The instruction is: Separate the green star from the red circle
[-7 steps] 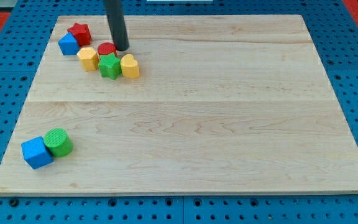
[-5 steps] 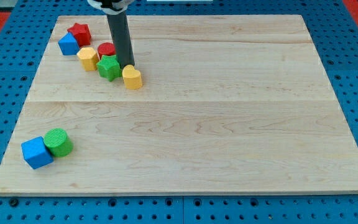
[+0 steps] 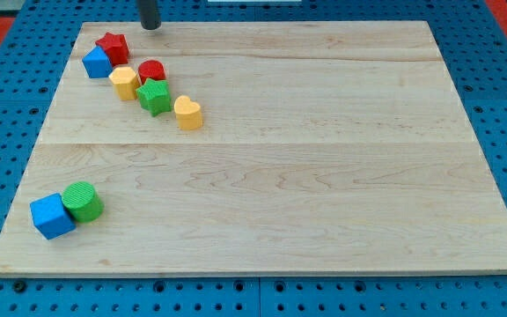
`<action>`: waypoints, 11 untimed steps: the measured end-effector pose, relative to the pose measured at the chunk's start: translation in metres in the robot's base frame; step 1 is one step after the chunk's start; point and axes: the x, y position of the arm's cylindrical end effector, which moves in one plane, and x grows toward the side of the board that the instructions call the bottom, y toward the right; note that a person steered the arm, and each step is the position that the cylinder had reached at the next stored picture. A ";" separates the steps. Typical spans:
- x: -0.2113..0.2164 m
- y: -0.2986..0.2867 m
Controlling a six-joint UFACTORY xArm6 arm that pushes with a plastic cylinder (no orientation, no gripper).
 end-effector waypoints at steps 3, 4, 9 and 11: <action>0.066 -0.057; 0.107 -0.043; 0.176 0.056; 0.182 0.105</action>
